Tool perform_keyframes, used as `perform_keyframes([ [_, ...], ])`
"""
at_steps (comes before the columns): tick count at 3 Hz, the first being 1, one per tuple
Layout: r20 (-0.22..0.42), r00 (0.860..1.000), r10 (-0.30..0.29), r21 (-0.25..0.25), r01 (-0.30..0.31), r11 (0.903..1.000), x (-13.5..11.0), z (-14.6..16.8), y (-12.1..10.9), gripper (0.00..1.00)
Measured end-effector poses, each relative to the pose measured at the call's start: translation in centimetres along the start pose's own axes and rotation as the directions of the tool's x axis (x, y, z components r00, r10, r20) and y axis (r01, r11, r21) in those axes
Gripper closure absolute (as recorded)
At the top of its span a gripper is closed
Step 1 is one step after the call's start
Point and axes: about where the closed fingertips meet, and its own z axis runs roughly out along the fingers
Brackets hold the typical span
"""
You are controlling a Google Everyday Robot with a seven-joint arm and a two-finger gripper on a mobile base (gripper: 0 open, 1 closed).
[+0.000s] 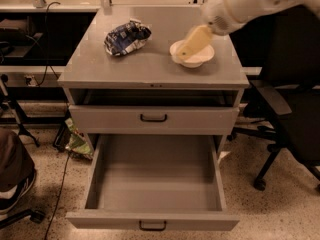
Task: Place blue chip bag into middle drawer
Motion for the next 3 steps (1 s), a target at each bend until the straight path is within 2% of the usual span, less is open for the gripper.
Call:
perform_keyframes([
  [1,0.044,0.999,0.018,0.011,-0.018,0.9998,-3.83,8.76,-3.03,0.00],
  [2,0.044,0.999,0.012,0.005,-0.012,0.9999,-3.80,8.22,-2.48,0.00],
  [3,0.043,0.999,0.029,-0.004,-0.029,0.9996,-3.43,8.96,-2.47,0.00],
])
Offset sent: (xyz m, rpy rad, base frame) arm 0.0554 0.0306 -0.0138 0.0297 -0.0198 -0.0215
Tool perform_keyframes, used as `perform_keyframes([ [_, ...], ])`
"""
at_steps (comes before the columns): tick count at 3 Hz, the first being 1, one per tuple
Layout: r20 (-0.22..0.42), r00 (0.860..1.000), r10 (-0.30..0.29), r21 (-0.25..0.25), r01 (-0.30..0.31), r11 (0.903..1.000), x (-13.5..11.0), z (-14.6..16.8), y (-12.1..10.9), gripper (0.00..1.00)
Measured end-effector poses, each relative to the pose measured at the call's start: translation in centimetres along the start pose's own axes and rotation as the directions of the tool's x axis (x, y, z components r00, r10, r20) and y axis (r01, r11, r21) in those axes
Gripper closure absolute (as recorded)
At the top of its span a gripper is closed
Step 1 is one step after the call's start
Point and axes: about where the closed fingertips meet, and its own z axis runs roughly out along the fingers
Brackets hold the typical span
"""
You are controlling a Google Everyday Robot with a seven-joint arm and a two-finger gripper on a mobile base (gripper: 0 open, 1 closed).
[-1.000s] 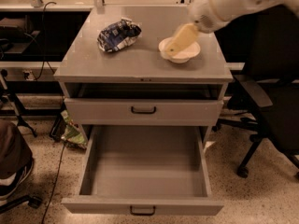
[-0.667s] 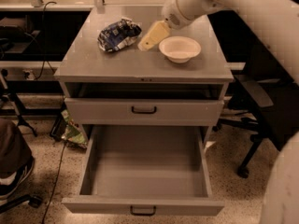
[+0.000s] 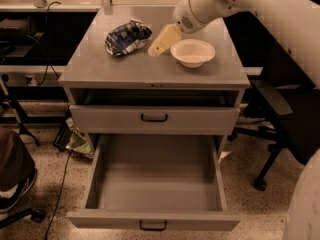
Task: Place blue chip bag into middle drawer
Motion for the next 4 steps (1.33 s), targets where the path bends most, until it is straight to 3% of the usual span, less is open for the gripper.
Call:
perform_keyframes([
  [1,0.044,0.998,0.035,-0.002,-0.035,0.9994,-0.6,3.4,-0.5,0.00],
  [2,0.123,0.988,0.096,-0.016,-0.095,0.9953,-1.6,7.9,-1.6,0.00],
  [3,0.191,0.968,0.165,-0.072,-0.154,0.9855,-3.5,14.1,-2.1,0.00],
  [4,0.230,0.954,0.192,-0.119,-0.168,0.9785,-5.6,18.4,-1.9,0.02],
])
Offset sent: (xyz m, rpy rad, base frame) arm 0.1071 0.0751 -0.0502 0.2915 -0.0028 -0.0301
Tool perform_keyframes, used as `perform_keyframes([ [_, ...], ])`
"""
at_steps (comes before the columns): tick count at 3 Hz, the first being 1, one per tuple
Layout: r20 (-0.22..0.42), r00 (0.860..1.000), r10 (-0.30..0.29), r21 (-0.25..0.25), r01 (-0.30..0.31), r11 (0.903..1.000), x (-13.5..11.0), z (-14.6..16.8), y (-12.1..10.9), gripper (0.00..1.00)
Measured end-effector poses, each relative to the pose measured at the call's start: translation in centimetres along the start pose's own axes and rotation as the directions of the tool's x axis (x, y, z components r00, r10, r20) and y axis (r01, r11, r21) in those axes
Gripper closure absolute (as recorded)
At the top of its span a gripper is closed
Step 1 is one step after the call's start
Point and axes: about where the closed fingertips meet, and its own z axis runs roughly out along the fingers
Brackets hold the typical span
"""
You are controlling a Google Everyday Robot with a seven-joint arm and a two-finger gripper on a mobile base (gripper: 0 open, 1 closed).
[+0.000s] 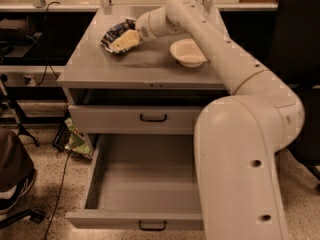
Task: Place blue chip bag into middle drawer
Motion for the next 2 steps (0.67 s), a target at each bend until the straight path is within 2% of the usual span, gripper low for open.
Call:
perform_keyframes([
  [1,0.023,1.000,-0.014,-0.022,0.015,0.9996,-0.99,2.48,0.47,0.24],
  [2,0.033,0.999,-0.002,-0.008,0.002,1.0000,-0.88,2.59,-0.19,0.49],
])
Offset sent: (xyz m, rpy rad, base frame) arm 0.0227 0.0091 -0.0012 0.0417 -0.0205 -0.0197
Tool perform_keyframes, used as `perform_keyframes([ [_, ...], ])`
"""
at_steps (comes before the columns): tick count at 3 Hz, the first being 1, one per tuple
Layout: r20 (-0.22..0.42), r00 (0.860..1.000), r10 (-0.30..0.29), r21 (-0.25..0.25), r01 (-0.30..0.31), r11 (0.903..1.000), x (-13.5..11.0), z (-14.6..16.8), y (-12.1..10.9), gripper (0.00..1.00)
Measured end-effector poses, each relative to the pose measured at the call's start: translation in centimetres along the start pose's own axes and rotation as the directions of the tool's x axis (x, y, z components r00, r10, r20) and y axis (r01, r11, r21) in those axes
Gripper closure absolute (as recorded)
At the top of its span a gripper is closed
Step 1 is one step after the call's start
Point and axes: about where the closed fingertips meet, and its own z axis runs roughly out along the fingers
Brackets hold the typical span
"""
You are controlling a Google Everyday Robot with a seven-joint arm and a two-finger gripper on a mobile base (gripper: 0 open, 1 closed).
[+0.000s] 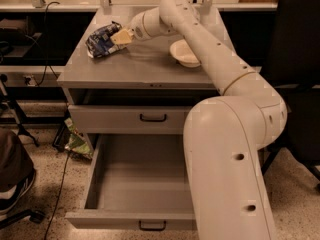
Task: Place blue chip bag into middle drawer
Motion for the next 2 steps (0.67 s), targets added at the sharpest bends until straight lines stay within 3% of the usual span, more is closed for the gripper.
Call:
perform_keyframes([
  [1,0.008,1.000,0.001,0.028,-0.001,0.9996,-0.1,-2.0,-0.6,0.78],
  [2,0.008,1.000,-0.014,0.037,0.014,0.9992,-0.4,-4.2,-0.2,0.99],
])
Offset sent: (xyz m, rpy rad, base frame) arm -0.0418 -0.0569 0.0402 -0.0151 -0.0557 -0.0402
